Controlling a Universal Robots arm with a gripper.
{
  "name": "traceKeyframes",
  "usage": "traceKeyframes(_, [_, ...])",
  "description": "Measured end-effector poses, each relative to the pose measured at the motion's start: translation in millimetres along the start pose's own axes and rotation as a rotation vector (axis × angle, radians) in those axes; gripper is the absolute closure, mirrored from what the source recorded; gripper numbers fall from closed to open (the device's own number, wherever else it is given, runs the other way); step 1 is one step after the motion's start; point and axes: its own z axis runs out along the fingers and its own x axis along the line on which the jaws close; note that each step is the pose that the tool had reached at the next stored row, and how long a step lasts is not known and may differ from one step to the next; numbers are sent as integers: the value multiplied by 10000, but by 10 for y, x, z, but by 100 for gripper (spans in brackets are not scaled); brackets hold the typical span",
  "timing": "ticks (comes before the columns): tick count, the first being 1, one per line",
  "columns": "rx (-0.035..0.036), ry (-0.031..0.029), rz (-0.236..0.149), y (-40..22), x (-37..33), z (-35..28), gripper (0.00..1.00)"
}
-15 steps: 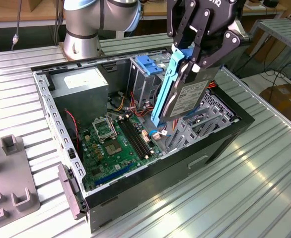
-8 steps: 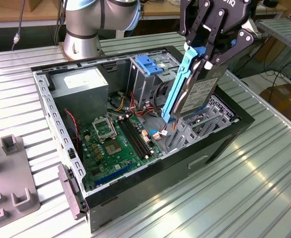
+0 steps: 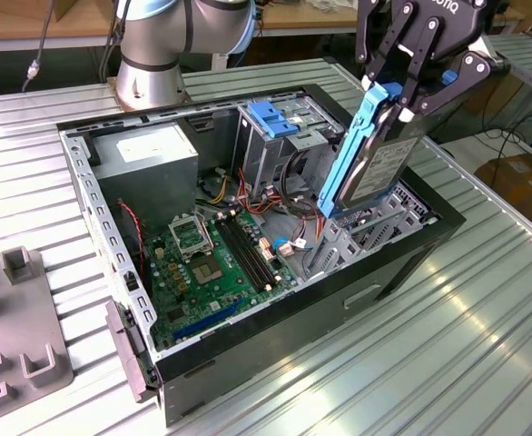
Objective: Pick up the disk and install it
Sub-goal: 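Insert the disk into the insertion slot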
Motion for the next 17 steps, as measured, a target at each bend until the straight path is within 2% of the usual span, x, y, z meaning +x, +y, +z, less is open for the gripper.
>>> traceKeyframes(14, [1, -2, -2, -23, 0, 4, 64])
traceKeyframes(17, [1, -2, -1, -136, -1, 17, 64])
